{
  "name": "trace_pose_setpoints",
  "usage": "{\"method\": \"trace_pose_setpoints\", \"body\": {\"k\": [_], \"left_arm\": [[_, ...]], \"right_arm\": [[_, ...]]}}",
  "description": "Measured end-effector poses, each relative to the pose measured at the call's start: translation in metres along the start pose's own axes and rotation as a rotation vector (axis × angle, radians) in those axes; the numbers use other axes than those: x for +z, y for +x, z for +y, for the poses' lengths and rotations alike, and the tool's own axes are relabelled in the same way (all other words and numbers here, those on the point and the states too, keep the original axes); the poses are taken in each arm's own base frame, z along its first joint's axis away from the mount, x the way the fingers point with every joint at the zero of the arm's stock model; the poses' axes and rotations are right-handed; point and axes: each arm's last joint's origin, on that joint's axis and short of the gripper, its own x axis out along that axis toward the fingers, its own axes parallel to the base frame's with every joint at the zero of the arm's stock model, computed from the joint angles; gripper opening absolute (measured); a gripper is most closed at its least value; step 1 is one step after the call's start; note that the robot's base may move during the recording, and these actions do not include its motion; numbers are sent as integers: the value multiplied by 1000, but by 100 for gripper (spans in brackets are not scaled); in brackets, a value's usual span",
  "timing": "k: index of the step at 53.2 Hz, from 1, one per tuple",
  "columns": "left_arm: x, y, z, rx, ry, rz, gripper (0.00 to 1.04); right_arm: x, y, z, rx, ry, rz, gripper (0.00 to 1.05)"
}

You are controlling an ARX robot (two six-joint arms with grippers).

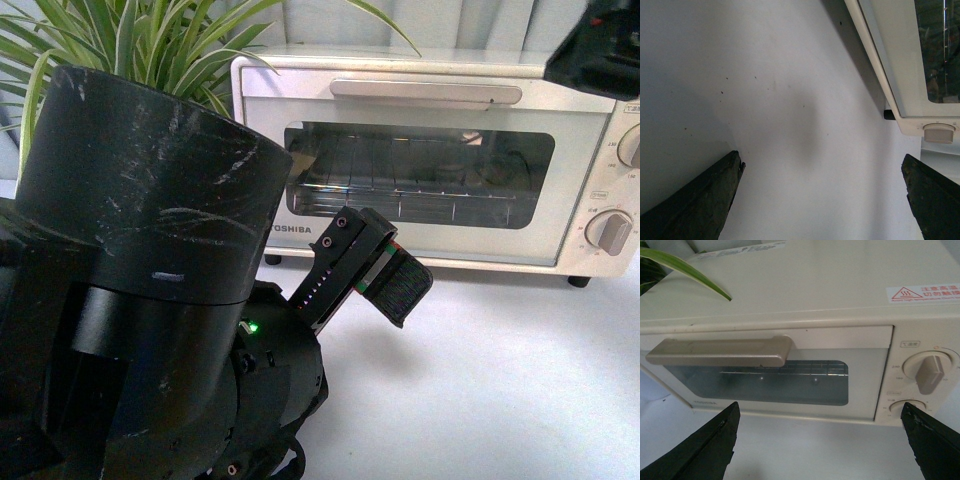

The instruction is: Open oven

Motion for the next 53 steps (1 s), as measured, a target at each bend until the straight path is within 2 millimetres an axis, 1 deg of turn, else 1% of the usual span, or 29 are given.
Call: {"method": "trace_pose_setpoints", "body": {"k": [7, 18, 35, 53], "left_arm": [[1, 0, 0, 0, -2, 1, 98], [2, 0, 1, -3, -7, 1, 98], [3, -1, 1, -2, -9, 0, 98], [5, -1, 2, -1, -11, -4, 98]], "right_arm": [[7, 14, 8, -17, 20, 20, 95], [13, 29, 12, -47, 37, 29, 95], [16, 46, 15, -84, 47, 52, 95], [17, 58, 19, -117, 41, 56, 95]]}}
